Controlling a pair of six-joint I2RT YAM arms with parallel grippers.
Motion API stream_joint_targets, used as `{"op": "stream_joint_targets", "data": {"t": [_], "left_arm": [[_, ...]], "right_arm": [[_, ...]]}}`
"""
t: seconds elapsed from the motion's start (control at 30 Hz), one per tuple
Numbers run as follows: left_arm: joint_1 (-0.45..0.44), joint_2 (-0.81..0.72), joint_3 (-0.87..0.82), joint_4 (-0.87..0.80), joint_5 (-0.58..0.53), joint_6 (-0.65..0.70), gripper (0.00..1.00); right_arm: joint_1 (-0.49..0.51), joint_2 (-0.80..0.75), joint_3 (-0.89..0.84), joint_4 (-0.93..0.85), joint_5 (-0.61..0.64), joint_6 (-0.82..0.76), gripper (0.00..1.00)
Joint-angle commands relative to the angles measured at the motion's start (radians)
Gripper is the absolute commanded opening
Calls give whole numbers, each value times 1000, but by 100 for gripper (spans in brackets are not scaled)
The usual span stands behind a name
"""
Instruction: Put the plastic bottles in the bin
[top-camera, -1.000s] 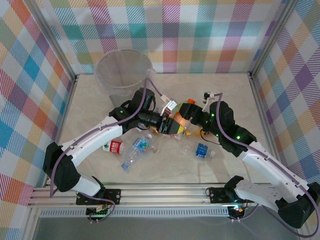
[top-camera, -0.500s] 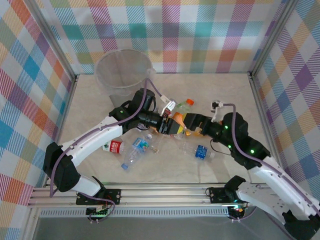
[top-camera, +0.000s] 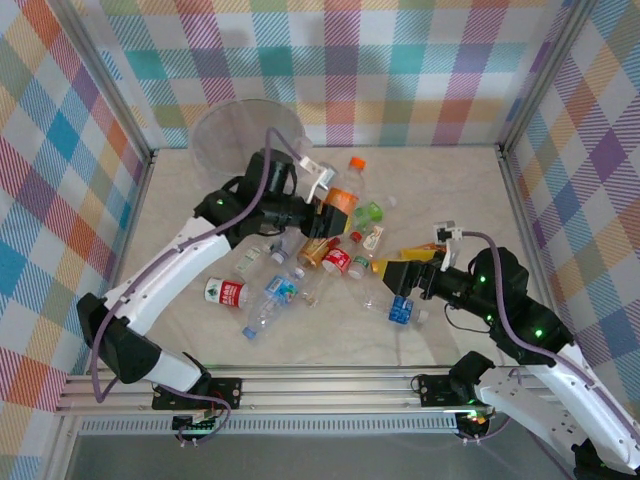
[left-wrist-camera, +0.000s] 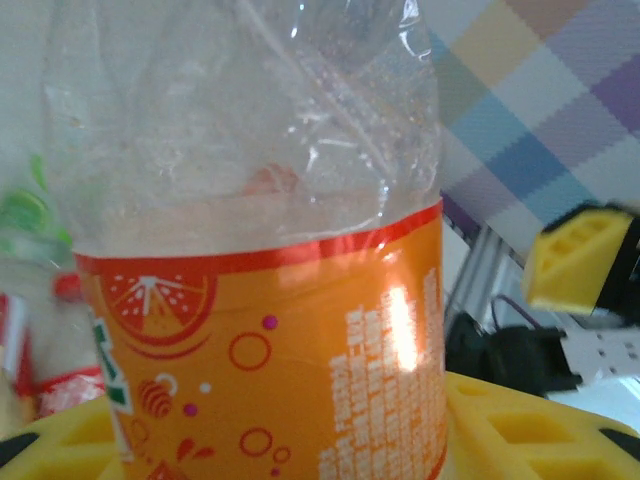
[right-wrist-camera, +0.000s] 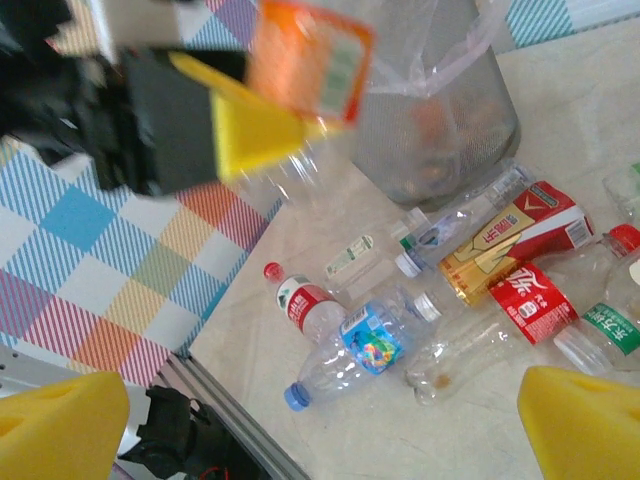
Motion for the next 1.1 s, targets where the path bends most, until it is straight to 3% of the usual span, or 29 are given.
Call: {"op": "stream_joint_targets", "data": {"t": [0.0, 0.17, 0.3, 0.7, 1.07], "left_arm": [[10, 29, 165, -166, -235, 78, 53], [48, 149, 380, -280, -441, 106, 53], [108, 244, 517, -329, -510, 114, 53], [352, 487, 756, -421, -445, 55, 53], [428, 541, 710, -433, -432, 19, 54]], "right_arm": [[-5, 21, -1, -16, -30, -49, 100], [-6, 42, -13, -15, -22, -53, 100], [-5, 43, -16, -40, -7, -57, 100], [-6, 46, -13, -102, 48, -70, 100], [-5, 67, -25, -100, 68, -47, 100]]}}
